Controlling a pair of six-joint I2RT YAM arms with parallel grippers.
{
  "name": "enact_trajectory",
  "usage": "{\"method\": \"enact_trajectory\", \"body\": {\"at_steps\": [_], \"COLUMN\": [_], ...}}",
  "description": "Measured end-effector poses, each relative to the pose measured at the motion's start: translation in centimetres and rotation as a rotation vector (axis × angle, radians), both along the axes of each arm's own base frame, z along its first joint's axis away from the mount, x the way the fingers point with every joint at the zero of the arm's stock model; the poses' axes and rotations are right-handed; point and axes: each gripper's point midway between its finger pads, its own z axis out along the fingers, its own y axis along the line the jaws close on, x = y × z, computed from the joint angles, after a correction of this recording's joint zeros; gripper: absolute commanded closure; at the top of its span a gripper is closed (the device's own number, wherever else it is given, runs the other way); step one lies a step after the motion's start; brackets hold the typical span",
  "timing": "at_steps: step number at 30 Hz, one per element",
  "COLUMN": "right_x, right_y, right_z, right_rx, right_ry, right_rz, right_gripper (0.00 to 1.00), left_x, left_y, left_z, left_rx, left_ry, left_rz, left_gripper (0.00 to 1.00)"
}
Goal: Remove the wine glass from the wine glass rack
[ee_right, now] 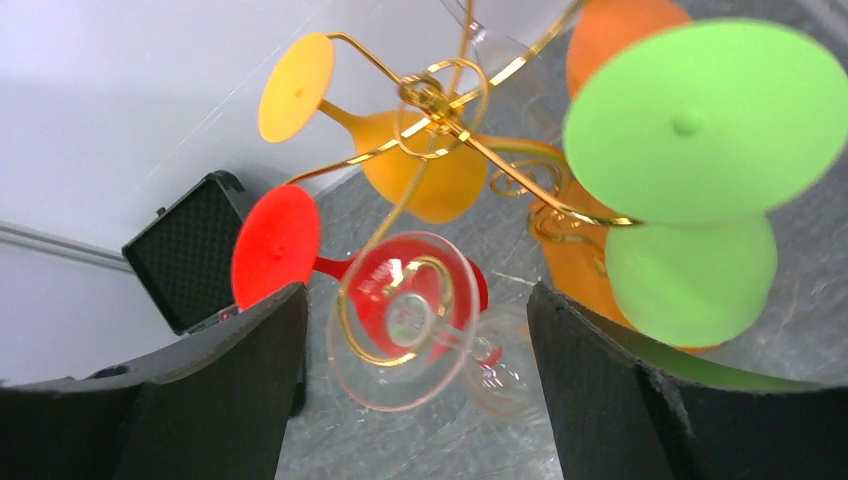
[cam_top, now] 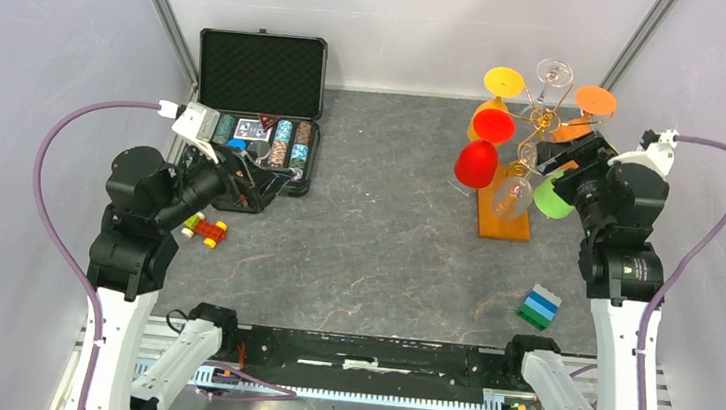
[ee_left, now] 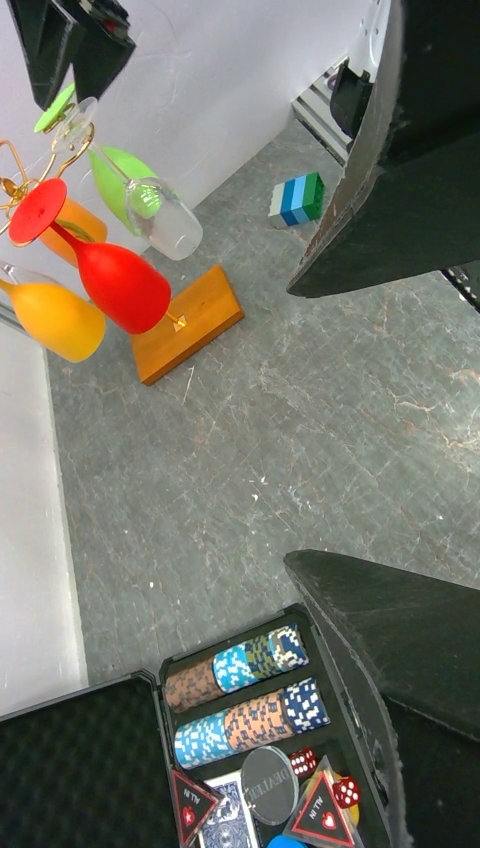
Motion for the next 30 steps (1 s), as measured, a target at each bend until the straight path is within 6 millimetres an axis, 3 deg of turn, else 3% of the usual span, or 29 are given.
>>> {"method": "enact_trajectory", "body": {"at_steps": [4, 7, 17, 30], "right_x": [-0.3, -0.5, -0.1, -0.1], "right_y": [-0.1, 0.0, 0.2, -0.1], "right_z": [-2.1, -2.6, -2.5, -2.6], "right_rx": [0.114, 0.178, 0.306, 0.378], "right_ry": [0.014, -0.003, -0.072, -0.118], "right_rz": [-0.030, -0.042, -0.049, -0.074], "right_gripper": [0.20, 0.25, 0.46, 0.84], "left_x": [0.0, 0.0, -0.2, -0.2], "left_y": [-0.1, -0.1, -0.2, -0.2], "left_z": [-0.1, -0.2, -0.2, -0.3], "left_rx": [0.000, 0.000, 0.000, 0.000], "left_ry": [0.002, 0.004, 0.001, 0.004], "left_rz": [-0.003, -0.004, -0.008, -0.008], "left_gripper": [0.00, 0.00, 0.00, 0.00]}}
